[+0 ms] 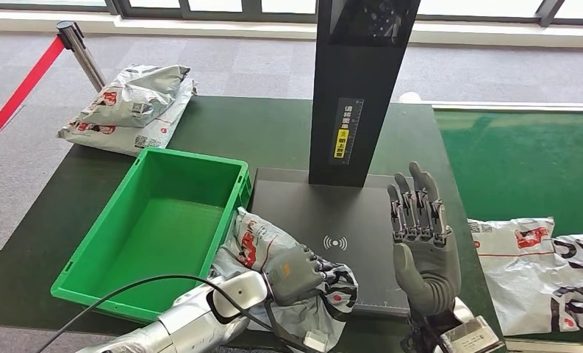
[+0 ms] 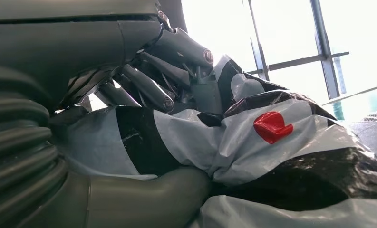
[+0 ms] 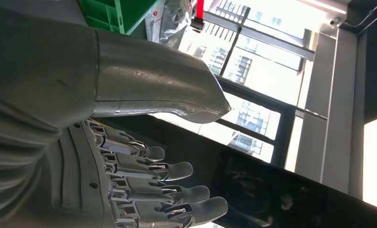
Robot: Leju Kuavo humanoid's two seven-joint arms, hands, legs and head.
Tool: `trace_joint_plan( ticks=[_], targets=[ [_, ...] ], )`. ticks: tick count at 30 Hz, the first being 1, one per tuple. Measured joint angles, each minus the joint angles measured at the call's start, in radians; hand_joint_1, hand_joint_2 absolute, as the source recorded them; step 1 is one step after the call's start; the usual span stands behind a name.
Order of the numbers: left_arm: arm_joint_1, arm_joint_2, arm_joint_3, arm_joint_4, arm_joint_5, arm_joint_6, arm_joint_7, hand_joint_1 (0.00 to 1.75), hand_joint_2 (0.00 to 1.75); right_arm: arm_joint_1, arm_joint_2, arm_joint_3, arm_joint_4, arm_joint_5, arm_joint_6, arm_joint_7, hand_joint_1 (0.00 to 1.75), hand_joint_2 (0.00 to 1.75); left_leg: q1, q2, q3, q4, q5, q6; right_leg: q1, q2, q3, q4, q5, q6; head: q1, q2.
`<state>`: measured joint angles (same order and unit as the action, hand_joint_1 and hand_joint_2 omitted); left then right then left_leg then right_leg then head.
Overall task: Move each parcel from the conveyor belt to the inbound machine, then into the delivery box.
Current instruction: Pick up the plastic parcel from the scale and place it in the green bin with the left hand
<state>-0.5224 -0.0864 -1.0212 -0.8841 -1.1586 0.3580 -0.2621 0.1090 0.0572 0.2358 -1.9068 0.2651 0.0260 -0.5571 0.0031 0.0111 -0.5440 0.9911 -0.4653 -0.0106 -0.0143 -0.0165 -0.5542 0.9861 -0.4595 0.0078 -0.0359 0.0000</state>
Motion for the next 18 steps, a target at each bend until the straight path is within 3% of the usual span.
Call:
trace_joint_plan(
  ticks=[8, 18],
  targets=[
    [0.035, 0.02, 0.027, -0.089, -0.026, 0.096, 0.01, 1.75, 1.75, 0.001, 0.0, 0.0, -0.004, -0.001, 0.001, 0.0, 0.0, 1.75, 0.0, 0.0, -0.001, 0.0, 0.0, 0.0, 0.0, 0.0, -0.001, 0.0, 0.0, 0.0, 0.0, 0.0],
    [0.076, 0.067, 0.166, -0.312, -0.178, 0.183, 0.118, 1.75, 1.75, 0.003, 0.0, 0.0, -0.003, -0.012, -0.006, -0.008, 0.0, 1.75, 0.0, 0.0, -0.002, 0.0, 0.0, 0.0, 0.0, 0.0, -0.003, 0.0, 0.0, 0.0, 0.0, 0.0]
  ],
)
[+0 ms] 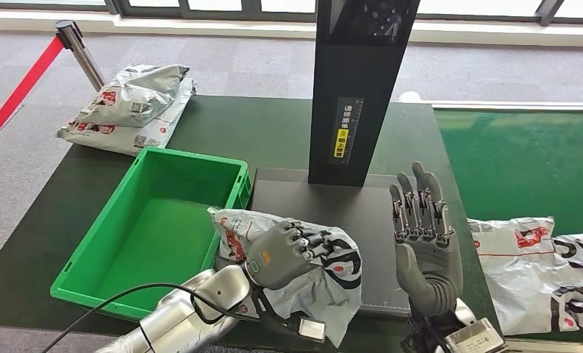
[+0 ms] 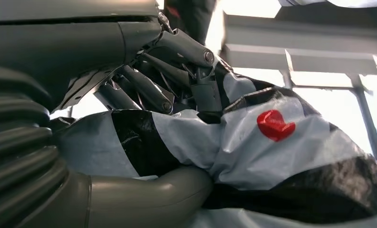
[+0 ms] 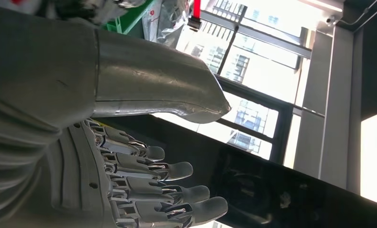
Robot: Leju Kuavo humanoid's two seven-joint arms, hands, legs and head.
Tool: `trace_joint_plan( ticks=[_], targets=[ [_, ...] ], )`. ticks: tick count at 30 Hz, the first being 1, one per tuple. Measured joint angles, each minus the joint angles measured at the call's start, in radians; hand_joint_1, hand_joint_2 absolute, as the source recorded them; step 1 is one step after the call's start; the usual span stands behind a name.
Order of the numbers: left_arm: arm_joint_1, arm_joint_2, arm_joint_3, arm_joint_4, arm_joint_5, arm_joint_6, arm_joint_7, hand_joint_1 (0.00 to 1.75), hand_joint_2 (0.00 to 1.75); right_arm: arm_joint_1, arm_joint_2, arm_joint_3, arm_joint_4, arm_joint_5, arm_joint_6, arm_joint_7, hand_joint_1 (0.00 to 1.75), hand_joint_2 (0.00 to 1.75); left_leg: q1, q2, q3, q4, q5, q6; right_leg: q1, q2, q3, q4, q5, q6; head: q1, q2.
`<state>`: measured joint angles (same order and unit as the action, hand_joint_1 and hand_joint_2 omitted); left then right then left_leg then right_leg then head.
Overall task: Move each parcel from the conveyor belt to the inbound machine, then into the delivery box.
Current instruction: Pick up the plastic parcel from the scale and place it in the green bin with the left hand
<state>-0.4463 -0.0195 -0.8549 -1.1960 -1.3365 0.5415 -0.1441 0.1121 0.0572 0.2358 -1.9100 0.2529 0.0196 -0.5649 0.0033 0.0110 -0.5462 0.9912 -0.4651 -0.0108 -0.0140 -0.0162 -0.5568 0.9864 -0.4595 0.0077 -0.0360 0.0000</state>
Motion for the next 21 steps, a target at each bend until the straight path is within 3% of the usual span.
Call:
trace_joint_plan(
  ticks=[10, 16, 21],
  targets=[
    [0.0, 0.061, 0.285, -0.146, -0.117, 0.089, 0.073, 1.75, 1.75, 0.032, -0.011, 0.0, 0.0, -0.003, -0.044, -0.027, 0.0, 1.75, 0.0, 0.0, 0.0, 0.0, 0.001, -0.001, 0.0, 0.001, -0.001, 0.001, 0.0, 0.0, 0.0, 0.0],
    [-0.014, 0.066, 0.412, -0.165, -0.129, 0.135, 0.14, 1.75, 1.75, 0.035, -0.013, 0.0, 0.0, -0.003, -0.058, -0.031, 0.0, 1.75, 0.0, 0.0, -0.001, 0.0, 0.001, -0.001, 0.0, 0.001, -0.002, 0.001, 0.0, -0.001, 0.0, 0.0],
    [-0.045, 0.063, 0.529, -0.152, -0.142, 0.119, 0.171, 1.75, 1.75, 0.035, -0.013, 0.0, 0.0, -0.003, -0.066, -0.031, 0.0, 1.75, 0.0, 0.0, 0.0, 0.0, 0.001, -0.002, 0.0, 0.001, -0.002, 0.002, 0.001, -0.001, 0.0, 0.0]
  ],
)
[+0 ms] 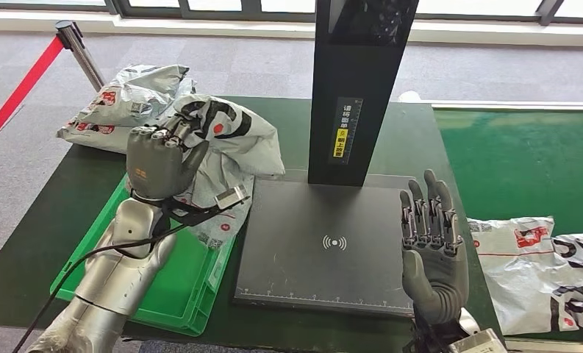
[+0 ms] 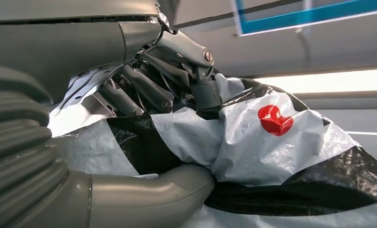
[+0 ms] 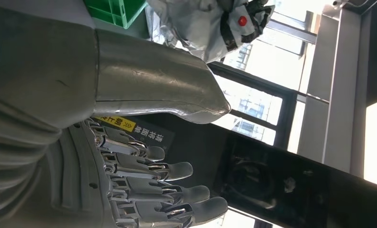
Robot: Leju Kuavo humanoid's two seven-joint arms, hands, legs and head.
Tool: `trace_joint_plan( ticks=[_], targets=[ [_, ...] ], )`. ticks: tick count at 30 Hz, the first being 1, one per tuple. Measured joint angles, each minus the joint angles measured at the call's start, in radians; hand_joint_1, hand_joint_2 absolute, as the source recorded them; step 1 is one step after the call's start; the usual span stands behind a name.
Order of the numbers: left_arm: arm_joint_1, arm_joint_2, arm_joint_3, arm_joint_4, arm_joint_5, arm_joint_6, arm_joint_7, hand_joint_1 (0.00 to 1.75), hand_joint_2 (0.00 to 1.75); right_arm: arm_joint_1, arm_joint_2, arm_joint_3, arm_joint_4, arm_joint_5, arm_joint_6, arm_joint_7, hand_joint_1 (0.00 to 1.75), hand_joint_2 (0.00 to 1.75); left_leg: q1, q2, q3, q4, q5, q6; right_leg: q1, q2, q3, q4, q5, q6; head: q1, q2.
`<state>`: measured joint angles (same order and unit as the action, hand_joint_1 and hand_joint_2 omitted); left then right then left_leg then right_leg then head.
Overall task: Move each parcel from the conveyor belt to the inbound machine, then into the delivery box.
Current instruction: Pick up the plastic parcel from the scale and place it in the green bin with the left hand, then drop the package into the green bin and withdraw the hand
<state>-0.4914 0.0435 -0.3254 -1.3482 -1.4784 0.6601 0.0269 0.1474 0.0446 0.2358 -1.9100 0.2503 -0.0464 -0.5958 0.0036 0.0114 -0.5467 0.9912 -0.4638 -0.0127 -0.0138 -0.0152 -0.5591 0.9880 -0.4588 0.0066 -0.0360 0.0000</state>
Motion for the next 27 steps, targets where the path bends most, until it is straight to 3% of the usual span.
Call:
trace_joint_plan(
  ticks=[9, 20, 23, 27],
  targets=[
    [-0.02, -0.025, 0.104, 0.12, -0.026, -0.023, 0.081, 1.75, 1.75, -0.006, 0.003, 0.0, 0.0, 0.015, -0.004, 0.008, 0.0, 1.75, 0.0, 0.0, 0.0, 0.0, 0.0, 0.0, 0.0, 0.0, 0.0, 0.0, 0.0, 0.0, 0.0, 0.0],
    [-0.036, -0.026, 0.111, 0.177, -0.028, -0.1, 0.115, 1.75, 1.75, -0.005, 0.005, 0.0, 0.0, 0.022, -0.007, 0.009, 0.0, 1.75, 0.0, 0.0, -0.001, 0.0, 0.0, 0.0, 0.0, 0.0, -0.002, 0.0, 0.0, 0.0, 0.0, 0.0],
    [-0.038, -0.026, 0.103, 0.187, -0.028, -0.175, 0.154, 1.75, 1.75, -0.004, 0.005, 0.0, 0.0, 0.028, -0.004, 0.008, 0.0, 1.75, 0.0, 0.0, -0.001, 0.0, 0.0, 0.0, 0.0, 0.0, -0.002, 0.0, 0.0, 0.0, 0.0, 0.0],
    [-0.037, -0.015, 0.056, 0.208, -0.028, -0.241, 0.257, 0.0, 0.0, -0.004, 0.007, 0.0, 0.0, 0.044, 0.004, 0.008, 0.0, 1.75, 0.0, 0.0, -0.002, 0.0, 0.0, 0.0, 0.0, 0.0, -0.002, 0.0, 0.0, 0.0, 0.0, 0.0]
  ],
)
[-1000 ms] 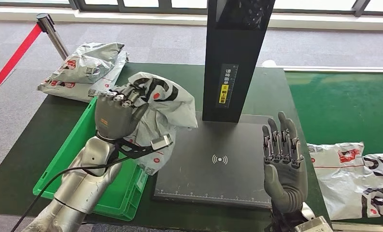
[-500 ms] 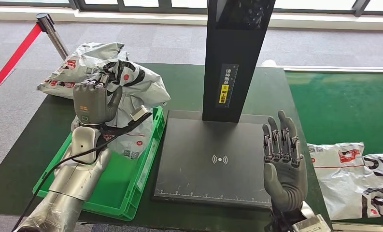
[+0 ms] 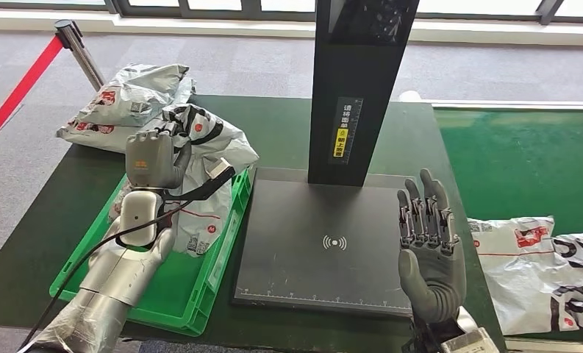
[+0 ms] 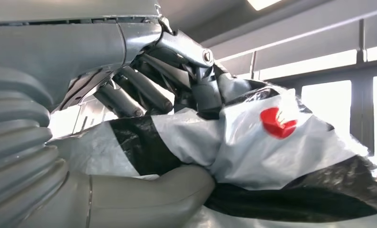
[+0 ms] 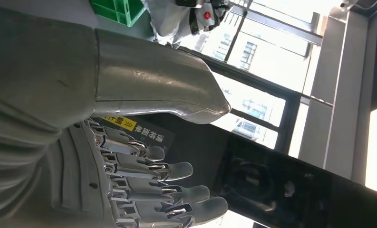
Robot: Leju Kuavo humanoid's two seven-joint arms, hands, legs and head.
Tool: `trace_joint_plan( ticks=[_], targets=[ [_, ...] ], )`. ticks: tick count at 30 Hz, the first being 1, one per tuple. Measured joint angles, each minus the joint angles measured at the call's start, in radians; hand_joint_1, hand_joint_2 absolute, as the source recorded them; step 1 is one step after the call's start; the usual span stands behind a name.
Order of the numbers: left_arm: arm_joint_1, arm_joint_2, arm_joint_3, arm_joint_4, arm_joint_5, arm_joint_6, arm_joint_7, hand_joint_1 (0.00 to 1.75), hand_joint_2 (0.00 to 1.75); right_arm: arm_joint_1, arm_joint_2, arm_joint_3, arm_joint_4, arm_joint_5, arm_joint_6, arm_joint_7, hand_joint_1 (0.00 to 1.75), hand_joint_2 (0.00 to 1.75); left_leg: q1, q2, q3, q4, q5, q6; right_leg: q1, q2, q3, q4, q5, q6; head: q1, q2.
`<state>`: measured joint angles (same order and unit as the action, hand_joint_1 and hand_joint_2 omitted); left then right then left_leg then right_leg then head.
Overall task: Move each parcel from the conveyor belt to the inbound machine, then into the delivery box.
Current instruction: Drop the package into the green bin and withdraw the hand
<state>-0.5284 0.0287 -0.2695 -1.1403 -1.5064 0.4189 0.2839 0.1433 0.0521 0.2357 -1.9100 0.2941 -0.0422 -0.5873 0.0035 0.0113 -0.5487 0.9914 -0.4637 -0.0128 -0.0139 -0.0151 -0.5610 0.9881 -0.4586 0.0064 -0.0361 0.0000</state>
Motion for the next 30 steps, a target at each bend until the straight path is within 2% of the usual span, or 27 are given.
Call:
trace_joint_plan(
  ticks=[2, 5, 8, 11, 15, 19, 22, 26, 30],
  targets=[
    [0.001, 0.02, -0.036, 0.006, 0.0, 0.017, 0.101, 0.0, 0.0, 0.0, 0.002, 0.0, 0.0, 0.024, 0.001, 0.011, 0.0, 1.75, 0.0, 0.001, 0.0, 0.0, 0.0, 0.0, 0.0, 0.0, 0.0, 0.0, 0.0, 0.0, 0.0, 0.0],
    [0.02, 0.069, -0.085, -0.016, 0.0, 0.126, 0.253, 0.0, 0.0, 0.005, 0.007, 0.0, 0.0, 0.084, -0.002, 0.041, 0.0, 1.75, 0.0, 0.003, 0.0, 0.0, 0.0, 0.0, 0.0, 0.002, -0.001, 0.001, 0.001, -0.001, 0.0, 0.0],
    [0.09, 0.096, -0.064, -0.12, 0.0, 0.24, 0.245, 0.0, 0.0, 0.013, 0.014, 0.0, 0.0, 0.124, -0.01, 0.06, 0.0, 1.75, 0.0, 0.003, -0.001, 0.0, 0.0, 0.0, 0.001, 0.002, -0.002, 0.001, 0.0, -0.002, 0.0, 0.0],
    [0.174, 0.095, 0.014, -0.255, 0.0, 0.277, 0.126, 0.0, 0.0, 0.011, 0.022, 0.0, 0.001, 0.142, -0.012, 0.07, 0.0, 1.75, 0.001, 0.002, -0.003, 0.0, 0.0, -0.001, 0.001, 0.001, -0.003, 0.001, -0.001, -0.002, 0.0, 0.0],
    [0.252, 0.03, 0.159, -0.41, 0.0, 0.28, -0.068, 0.0, 0.0, 0.0, 0.024, 0.0, 0.013, 0.151, -0.012, 0.082, 0.0, 1.75, 0.0, 0.003, -0.003, 0.0, -0.001, 0.0, 0.0, 0.002, -0.004, 0.001, -0.001, -0.002, 0.0, 0.0],
    [0.289, -0.035, 0.254, -0.525, 0.0, 0.28, -0.138, 0.0, 0.0, -0.01, 0.024, 0.001, 0.027, 0.157, -0.014, 0.09, 0.0, 1.75, 0.0, 0.002, -0.003, 0.0, 0.0, 0.0, 0.0, 0.001, -0.004, 0.001, 0.0, -0.001, 0.0, 0.0],
    [0.305, -0.073, 0.298, -0.579, 0.008, 0.28, -0.193, 0.0, 0.0, -0.013, 0.025, 0.002, 0.036, 0.163, -0.017, 0.096, 0.0, 1.75, 0.0, 0.002, -0.003, 0.0, 0.0, 0.0, 0.0, 0.001, -0.004, 0.001, 0.0, -0.001, 0.0, 0.0],
    [0.313, -0.144, 0.368, -0.621, 0.063, 0.28, -0.365, 0.0, 0.0, -0.014, 0.025, 0.007, 0.047, 0.176, -0.026, 0.104, 0.0, 1.75, 0.0, 0.001, -0.003, 0.0, 0.001, -0.001, 0.0, 0.0, -0.003, 0.001, 0.0, -0.001, 0.0, 0.0],
    [0.315, -0.228, 0.429, -0.619, 0.279, 0.28, -0.551, 0.0, 0.0, -0.011, 0.025, 0.007, 0.055, 0.195, -0.05, 0.123, 0.0, 1.75, 0.0, 0.001, -0.003, 0.0, 0.001, -0.001, 0.0, 0.0, -0.004, 0.001, 0.0, -0.001, 0.0, 0.0]
  ],
)
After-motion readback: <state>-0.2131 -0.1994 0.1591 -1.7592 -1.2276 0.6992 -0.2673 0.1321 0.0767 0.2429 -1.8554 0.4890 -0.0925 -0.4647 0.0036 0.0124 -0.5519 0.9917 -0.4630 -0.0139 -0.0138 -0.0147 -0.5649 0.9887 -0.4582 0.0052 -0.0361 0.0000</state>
